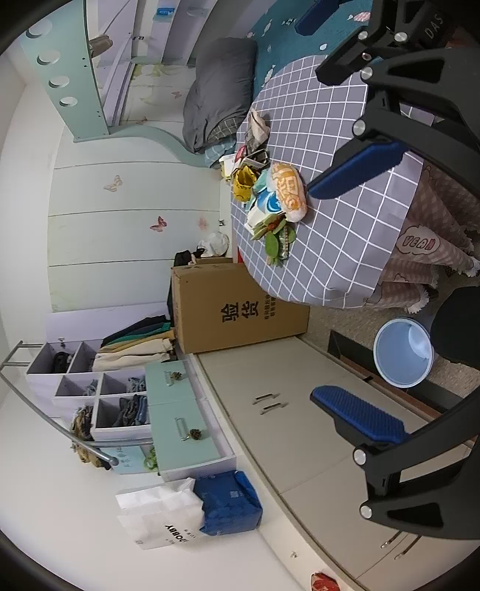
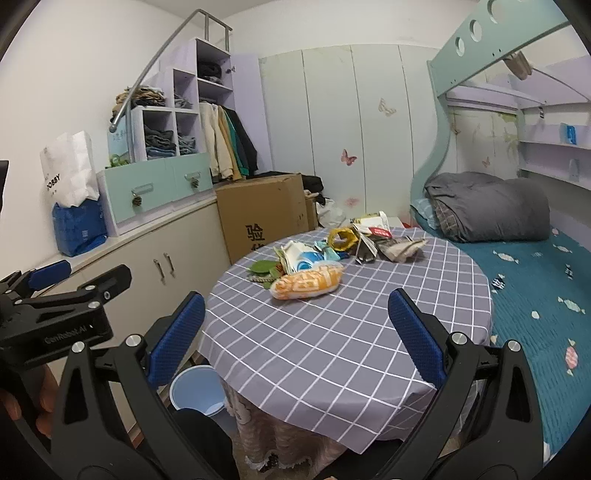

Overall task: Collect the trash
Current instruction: 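Reach the left tool to the orange-white snack bag and grasp it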

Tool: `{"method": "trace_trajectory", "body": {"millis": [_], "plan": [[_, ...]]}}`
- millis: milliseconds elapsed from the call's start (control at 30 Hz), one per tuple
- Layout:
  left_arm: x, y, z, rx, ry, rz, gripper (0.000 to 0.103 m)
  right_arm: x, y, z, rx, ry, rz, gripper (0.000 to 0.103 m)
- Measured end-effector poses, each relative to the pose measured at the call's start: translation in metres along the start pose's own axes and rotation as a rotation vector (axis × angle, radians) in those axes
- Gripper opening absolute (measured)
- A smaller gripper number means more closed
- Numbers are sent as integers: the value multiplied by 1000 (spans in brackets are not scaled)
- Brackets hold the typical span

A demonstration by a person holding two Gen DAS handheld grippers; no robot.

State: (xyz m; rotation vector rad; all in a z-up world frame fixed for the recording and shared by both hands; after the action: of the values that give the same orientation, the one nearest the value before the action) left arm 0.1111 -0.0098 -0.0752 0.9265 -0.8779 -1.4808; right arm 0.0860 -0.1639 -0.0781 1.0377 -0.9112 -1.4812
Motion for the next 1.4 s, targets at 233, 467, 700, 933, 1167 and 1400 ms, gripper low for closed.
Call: {"method": "trace_trajectory", "body": {"millis": [233,467,700,933,1167,1400], "plan": [[19,-15,-48,-93,-63,-18,99,17,-16,-34,-76,18,-38,97],[59,-17,-111,-192,-172,-72,99,56,-22,-84,-158,-59,-107,97],[109,-19,-173,-266,-318,-112,99,90,-29,-127,-242,-98,-183,97],[141,-11,-221,-283,-320,-216,99,115,-34,-163,-326,-109,-249,97],[156,-16,-254,-336,-339,-263,88,128,-37,-187,-382,-103,-299,97],[164,-18,-261,-373,-378,-269,37,129,-30,-198,-390,-91,-305,97]]}}
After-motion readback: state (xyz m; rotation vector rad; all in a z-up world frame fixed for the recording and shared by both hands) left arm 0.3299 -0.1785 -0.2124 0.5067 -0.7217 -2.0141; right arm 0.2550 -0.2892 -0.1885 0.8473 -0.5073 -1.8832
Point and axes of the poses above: each gripper's, at about its wrist camera, not at the fingertips, and z roughly against the way its jaws point, x to its right, y to its top, the point moved 8 cm from there along -z, roughly the way its jaws point, and after that the axes turned 2 degrees about -y, right-handed, at the moved point
